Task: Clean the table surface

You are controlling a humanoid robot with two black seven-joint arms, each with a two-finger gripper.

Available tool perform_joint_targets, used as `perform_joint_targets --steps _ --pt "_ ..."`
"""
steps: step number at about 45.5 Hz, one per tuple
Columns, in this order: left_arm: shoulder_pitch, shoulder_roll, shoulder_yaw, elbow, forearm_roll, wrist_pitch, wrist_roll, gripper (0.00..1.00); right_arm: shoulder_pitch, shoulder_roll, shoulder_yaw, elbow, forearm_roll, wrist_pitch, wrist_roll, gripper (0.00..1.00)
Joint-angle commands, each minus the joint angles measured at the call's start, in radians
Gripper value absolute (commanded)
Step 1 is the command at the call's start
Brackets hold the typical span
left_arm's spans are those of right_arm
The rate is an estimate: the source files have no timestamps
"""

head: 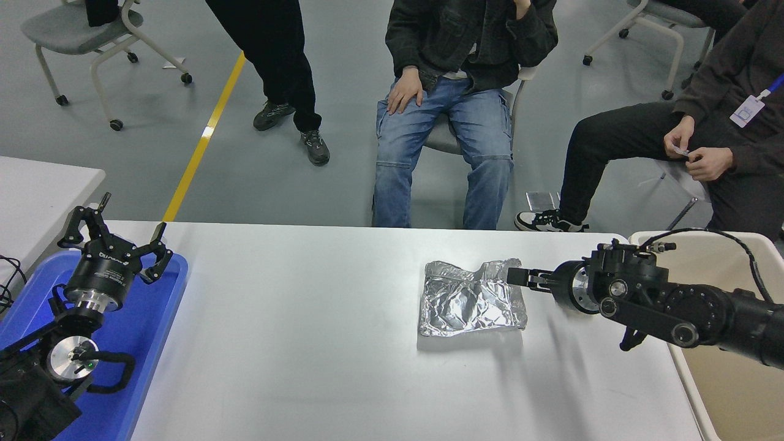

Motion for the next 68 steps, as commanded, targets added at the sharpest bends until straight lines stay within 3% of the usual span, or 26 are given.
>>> perform_joint_targets --steps 1,32,52,55,63,68 --pt "0.0 0.0 0.0 0.0 0.0 0.0 0.0 1.0 -0.001 0.068 -0.021 -0.055 0.0 -0.006 0.0 0.98" --pt "0.0 0.0 0.0 0.0 0.0 0.0 0.0 1.0 -0.03 0.189 -0.061 -0.251 0.0 -0.013 0.045 0.95" --pt "0.0 0.0 0.0 0.0 0.0 0.0 0.0 1.0 -0.036 0.2 -0.062 -0.294 0.0 -0.013 0.092 0.79" --pt "0.0 0.0 0.0 0.0 0.0 0.0 0.0 1.0 -0.036 0.2 -0.062 -0.295 0.0 -0.011 0.092 0.69" --pt "0.0 0.0 0.0 0.0 0.0 0.0 0.0 1.0 -0.038 0.2 -0.064 -0.294 0.001 -0.01 0.092 0.51" --pt "0.0 0.0 0.0 0.0 0.0 0.0 0.0 1.0 -0.036 0.2 -0.076 -0.294 0.001 -0.011 0.092 0.32"
